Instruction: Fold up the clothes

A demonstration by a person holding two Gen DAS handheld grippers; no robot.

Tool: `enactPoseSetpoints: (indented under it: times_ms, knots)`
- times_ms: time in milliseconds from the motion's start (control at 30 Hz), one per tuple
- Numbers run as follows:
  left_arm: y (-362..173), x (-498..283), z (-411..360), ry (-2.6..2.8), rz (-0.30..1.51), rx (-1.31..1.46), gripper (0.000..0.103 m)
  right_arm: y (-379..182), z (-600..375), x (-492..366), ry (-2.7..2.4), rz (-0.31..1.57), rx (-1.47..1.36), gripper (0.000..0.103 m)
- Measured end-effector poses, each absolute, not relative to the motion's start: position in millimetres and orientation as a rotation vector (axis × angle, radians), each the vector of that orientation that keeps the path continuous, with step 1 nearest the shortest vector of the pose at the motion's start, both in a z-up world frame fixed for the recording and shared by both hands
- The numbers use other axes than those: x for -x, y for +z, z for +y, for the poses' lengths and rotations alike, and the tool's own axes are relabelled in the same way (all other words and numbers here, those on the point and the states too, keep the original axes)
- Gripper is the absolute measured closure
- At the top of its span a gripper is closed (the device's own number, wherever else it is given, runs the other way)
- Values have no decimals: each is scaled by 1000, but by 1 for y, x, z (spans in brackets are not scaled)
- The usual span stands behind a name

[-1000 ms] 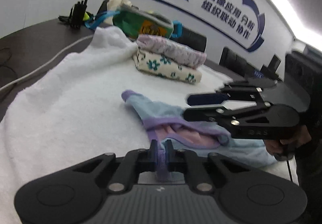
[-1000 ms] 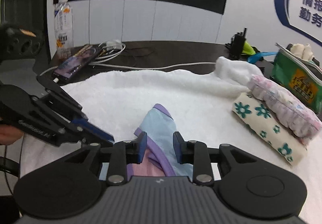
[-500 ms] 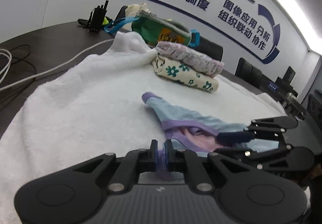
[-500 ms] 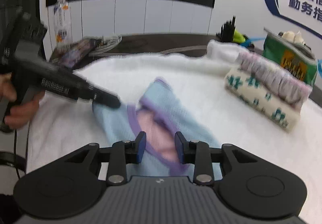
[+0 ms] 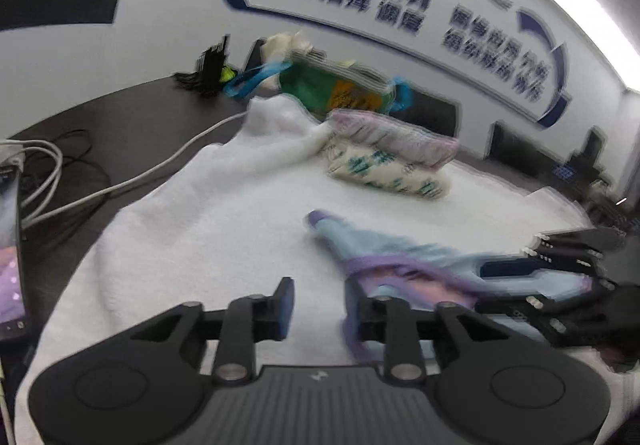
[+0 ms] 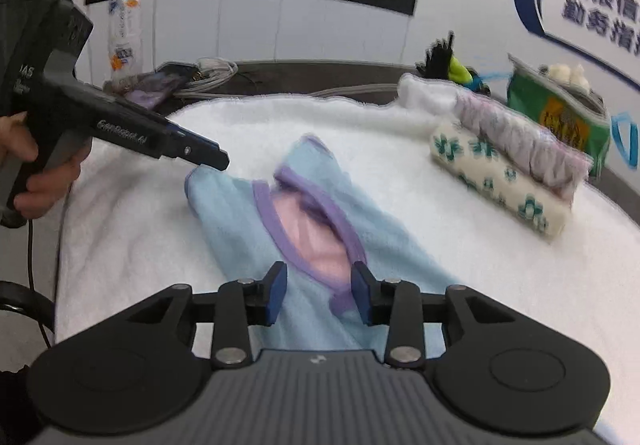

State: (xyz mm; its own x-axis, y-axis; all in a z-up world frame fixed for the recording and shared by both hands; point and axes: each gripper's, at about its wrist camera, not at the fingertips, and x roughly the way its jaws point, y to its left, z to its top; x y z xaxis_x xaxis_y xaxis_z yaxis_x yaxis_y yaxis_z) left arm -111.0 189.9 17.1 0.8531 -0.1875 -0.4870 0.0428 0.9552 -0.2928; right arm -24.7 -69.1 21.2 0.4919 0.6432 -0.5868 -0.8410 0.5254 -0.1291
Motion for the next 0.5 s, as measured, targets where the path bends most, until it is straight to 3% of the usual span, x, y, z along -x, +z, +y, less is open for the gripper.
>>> enactPoseSetpoints:
  times_ms: [33, 167, 367, 400, 467, 500]
  knots:
    - [18, 112, 190, -128, 545, 287, 55, 29, -66, 22, 950, 492, 421, 64]
    - [19, 110, 184, -140, 585, 298, 55, 46, -30, -2, 1021, 471, 423, 64]
    - [10, 98, 163, -83, 666, 262, 59, 21, 48, -43, 969, 625, 493, 67]
    - [9, 98, 158, -69, 660, 235, 61, 15, 54, -44, 956, 635, 508, 74]
    - [7, 99, 147, -60, 645, 194, 96, 8, 58, -41, 949, 636, 528, 84]
    - [7, 98, 145, -64, 644, 204, 96, 7, 57, -39, 951, 631, 528, 87]
